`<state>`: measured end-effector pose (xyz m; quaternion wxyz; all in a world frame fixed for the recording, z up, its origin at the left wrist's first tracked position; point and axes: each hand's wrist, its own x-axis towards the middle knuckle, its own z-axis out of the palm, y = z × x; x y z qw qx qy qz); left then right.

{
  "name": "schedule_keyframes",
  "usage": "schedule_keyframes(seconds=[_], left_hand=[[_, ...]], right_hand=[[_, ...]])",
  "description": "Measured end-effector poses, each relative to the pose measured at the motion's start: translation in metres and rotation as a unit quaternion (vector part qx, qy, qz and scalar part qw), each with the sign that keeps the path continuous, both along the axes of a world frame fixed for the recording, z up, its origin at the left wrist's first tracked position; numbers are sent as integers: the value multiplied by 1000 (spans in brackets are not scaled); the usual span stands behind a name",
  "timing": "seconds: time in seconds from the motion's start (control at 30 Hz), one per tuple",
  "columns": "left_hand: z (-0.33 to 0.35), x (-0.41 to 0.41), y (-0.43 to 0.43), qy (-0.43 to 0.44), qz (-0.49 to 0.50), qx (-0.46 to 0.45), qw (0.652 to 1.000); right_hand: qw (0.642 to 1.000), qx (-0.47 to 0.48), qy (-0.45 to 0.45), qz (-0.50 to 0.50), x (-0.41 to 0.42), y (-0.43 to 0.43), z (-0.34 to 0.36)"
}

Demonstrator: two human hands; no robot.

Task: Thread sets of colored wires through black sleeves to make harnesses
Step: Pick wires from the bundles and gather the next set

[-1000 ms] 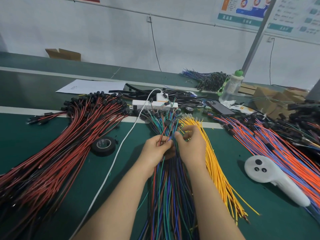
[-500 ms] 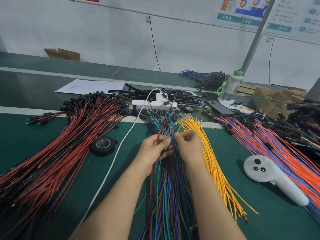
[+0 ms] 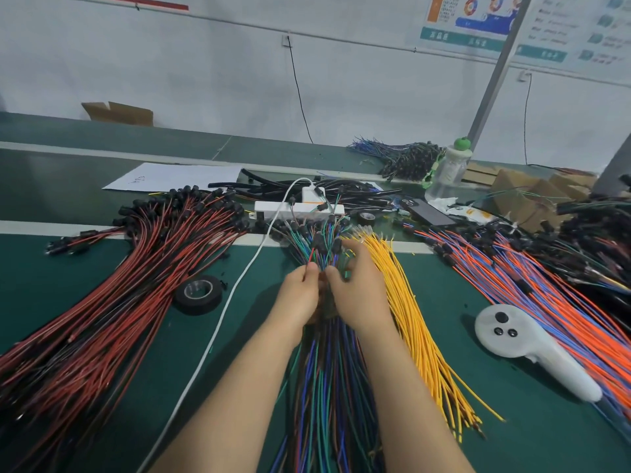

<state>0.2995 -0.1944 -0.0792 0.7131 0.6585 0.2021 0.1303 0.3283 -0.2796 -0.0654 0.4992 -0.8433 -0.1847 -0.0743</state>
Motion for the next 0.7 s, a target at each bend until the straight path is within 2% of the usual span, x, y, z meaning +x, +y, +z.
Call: schedule_keyframes(seconds=[0.1, 0.23, 0.33, 0.43, 0.5, 0.6, 0.63, 0.7], left_hand=[[9, 2, 3, -5, 12, -76, 997], [21, 11, 9, 44, 15, -112, 993], [26, 11, 10, 74, -5, -143, 987], [30, 13, 11, 50, 33, -135, 989], [37, 13, 13, 0, 59, -161, 985], [54, 16, 20, -66, 120, -160, 977], [58, 17, 23, -81, 125, -151, 977], [66, 13, 27, -91, 88, -130, 983]], right_hand=[[998, -41, -41, 13, -6, 1, 7], [990, -86, -12, 107, -15, 4, 11], [989, -102, 5, 110, -15, 2, 12], [996, -61, 10, 70, -16, 2, 15], [996, -22, 41, 71, -17, 2, 17], [981, -15, 123, 151, -21, 5, 22], [972, -16, 140, 188, -24, 7, 24], [972, -2, 128, 197, -30, 15, 26]])
